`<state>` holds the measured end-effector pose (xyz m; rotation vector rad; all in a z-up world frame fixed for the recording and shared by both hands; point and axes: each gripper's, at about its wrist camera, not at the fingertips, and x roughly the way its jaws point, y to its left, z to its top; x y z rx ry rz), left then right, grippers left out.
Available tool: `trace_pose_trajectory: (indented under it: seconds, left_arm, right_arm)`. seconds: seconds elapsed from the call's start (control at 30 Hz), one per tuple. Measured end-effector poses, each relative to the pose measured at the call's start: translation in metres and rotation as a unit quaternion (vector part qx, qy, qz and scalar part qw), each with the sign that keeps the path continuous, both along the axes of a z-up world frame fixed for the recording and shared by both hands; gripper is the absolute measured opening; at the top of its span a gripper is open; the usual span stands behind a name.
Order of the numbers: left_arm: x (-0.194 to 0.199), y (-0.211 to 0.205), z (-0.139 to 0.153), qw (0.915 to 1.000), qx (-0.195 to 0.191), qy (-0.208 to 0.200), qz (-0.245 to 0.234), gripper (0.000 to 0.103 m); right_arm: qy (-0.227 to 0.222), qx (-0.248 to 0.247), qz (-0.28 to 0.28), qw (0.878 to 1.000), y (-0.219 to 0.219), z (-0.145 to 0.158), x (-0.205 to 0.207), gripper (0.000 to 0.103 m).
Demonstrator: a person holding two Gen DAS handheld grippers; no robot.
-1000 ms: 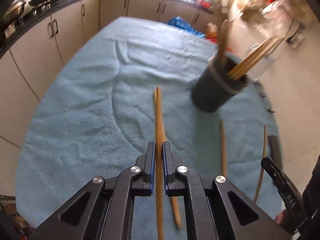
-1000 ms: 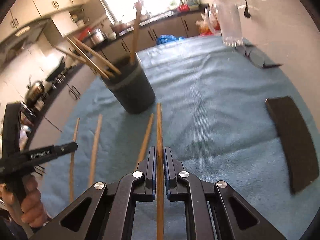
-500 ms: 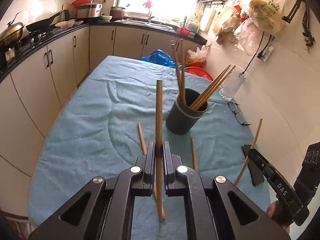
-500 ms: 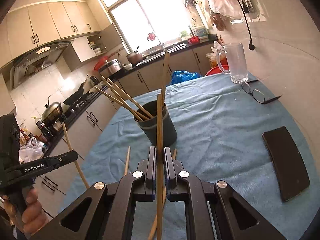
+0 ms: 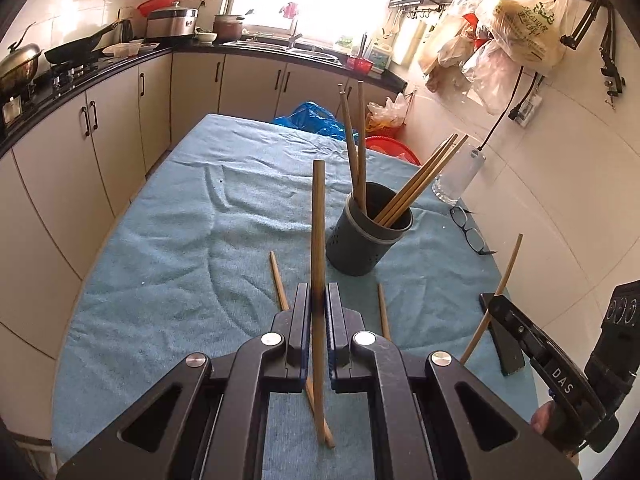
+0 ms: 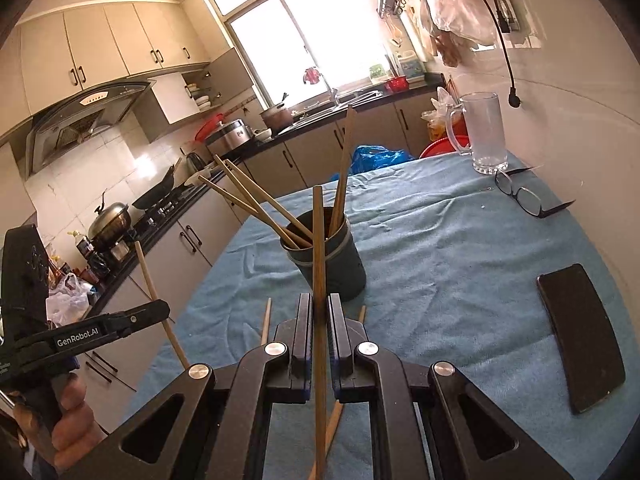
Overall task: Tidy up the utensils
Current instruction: 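Lift the held chopsticks upright with both tools toward the black cup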
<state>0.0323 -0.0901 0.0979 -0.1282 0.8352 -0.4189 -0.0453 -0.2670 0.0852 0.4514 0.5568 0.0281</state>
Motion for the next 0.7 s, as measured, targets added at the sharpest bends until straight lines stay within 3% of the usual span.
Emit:
trace_pose_trajectory:
  seconds: [0.7]
  left_arm:
    - [-0.01,0.005,0.021,0.9997,-0.012,-0.02,0.001,0.006]
  right_arm:
    - [-0.024,0.007,-0.007,1.0,-0.01,0.012,-0.009,0.007]
